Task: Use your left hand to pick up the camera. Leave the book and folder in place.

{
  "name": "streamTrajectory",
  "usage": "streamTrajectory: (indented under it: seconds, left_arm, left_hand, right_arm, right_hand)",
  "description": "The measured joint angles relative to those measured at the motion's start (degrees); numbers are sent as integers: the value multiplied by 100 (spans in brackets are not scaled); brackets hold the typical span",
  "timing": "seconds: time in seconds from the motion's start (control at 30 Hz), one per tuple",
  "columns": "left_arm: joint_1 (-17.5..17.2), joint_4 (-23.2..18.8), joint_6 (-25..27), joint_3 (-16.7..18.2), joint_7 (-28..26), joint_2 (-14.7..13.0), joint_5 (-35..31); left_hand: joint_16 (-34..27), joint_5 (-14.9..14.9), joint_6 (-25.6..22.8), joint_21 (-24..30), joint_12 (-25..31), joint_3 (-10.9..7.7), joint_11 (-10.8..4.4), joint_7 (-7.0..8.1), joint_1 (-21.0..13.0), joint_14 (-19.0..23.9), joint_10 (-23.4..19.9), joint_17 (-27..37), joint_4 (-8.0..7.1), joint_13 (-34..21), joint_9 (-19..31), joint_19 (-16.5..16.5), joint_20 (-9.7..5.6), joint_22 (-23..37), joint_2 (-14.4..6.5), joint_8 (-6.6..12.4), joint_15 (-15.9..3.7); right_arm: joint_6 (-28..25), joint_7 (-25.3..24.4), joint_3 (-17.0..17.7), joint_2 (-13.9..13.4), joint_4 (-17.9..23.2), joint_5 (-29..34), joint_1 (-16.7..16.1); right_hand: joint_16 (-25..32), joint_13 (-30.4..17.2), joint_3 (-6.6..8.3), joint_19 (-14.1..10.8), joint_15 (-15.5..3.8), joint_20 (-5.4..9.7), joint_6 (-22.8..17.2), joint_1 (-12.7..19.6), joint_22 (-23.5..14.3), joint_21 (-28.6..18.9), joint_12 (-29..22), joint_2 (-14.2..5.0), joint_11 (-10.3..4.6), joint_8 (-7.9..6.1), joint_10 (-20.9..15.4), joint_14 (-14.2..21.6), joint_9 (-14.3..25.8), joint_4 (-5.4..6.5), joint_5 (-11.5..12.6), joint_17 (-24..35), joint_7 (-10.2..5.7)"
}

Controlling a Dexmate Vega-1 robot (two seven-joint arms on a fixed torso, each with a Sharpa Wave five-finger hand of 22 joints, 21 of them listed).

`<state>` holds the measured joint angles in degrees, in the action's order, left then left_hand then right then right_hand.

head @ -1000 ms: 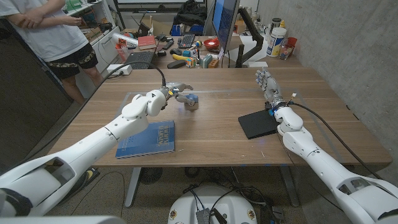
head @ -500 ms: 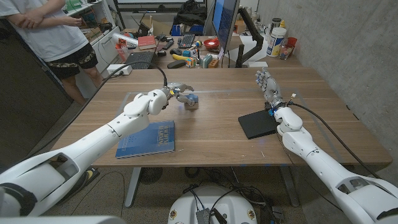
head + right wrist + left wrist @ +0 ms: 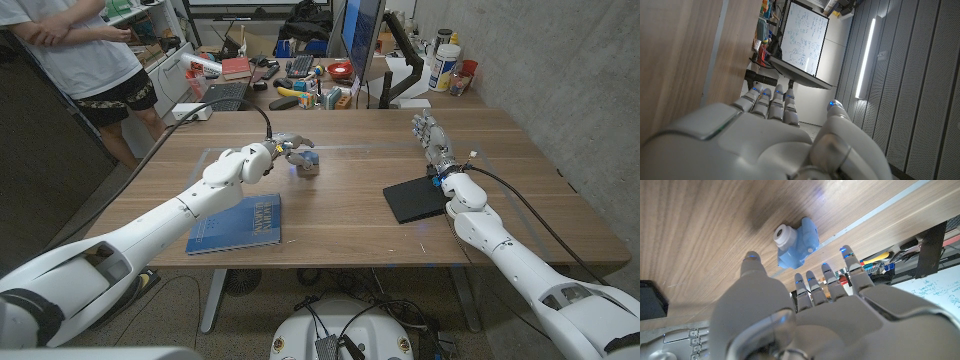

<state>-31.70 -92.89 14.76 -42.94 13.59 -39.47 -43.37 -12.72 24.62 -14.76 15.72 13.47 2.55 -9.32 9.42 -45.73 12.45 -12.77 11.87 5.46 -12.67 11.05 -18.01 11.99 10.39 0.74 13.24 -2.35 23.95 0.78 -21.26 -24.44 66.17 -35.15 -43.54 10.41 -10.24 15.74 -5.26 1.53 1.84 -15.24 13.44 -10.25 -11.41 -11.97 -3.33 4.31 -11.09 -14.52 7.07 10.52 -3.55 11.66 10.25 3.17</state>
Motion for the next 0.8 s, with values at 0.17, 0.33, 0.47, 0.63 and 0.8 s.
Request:
streamTrajectory:
  seconds: [0.17, 0.33, 0.47, 0.63, 0.8]
  left_arm:
    - [0, 0, 3, 0, 10, 0, 0]
    - [76, 128, 5, -90, 11, 57, 20]
    - [85, 165, 3, -102, -2, 61, 46]
    - [96, 226, -20, -123, -24, 71, 74]
    - [120, 289, -64, -137, -67, 85, 106]
  left_hand:
    - [0, 0, 0, 0, 0, 10, 0, 0, 0, 0, 0, 0, 10, 0, 0, -29, 29, 0, 0, 0, 0]
    - [0, 0, 0, 0, 0, 24, 0, 0, 0, 30, 0, 0, 23, 0, 0, -29, 29, 1, 0, 0, 30]
    - [0, 0, 0, 0, 0, 24, 0, 0, 0, 30, 0, -1, 23, 1, 0, -29, 29, 1, 0, 0, 30]
    - [0, 0, 1, 0, 0, 23, -29, 0, -30, 30, -31, -1, 23, 1, 0, -29, 29, 1, -30, 0, 30]
    - [0, 0, -23, -27, 0, 23, -41, 21, -64, 52, -43, -1, 23, -26, 0, -50, 8, 1, -19, 0, 9]
  right_arm:
    - [0, 0, 3, 7, -23, 0, 9]
    - [30, 50, 5, 11, -48, -25, 19]
    - [34, 55, 5, 16, -68, -25, 33]
    - [37, 61, 4, 23, -94, -25, 44]
    - [42, 62, -4, 33, -130, -20, 62]
  right_hand:
    - [0, 0, 0, 0, 0, 0, 0, 0, 0, 0, 0, 0, 0, 0, 0, 0, 0, 0, 0, 0, 0]
    - [0, 0, 0, 0, 0, 0, 0, 0, 0, 0, 0, 0, 0, 0, 0, 0, 0, 0, 23, 0, 0]
    - [0, 0, 0, 0, 0, 0, 0, 0, 0, 0, 0, 0, 0, 0, 0, 0, 0, 0, 23, 0, 0]
    - [0, 0, 0, 0, 0, 0, 0, 0, 0, 0, 0, 0, 0, 0, 0, 0, 0, 0, 23, 0, 0]
    - [0, 0, 0, 0, 0, 0, 0, 0, 0, 0, 0, 0, 0, 0, 0, 0, 0, 0, 23, 0, 0]
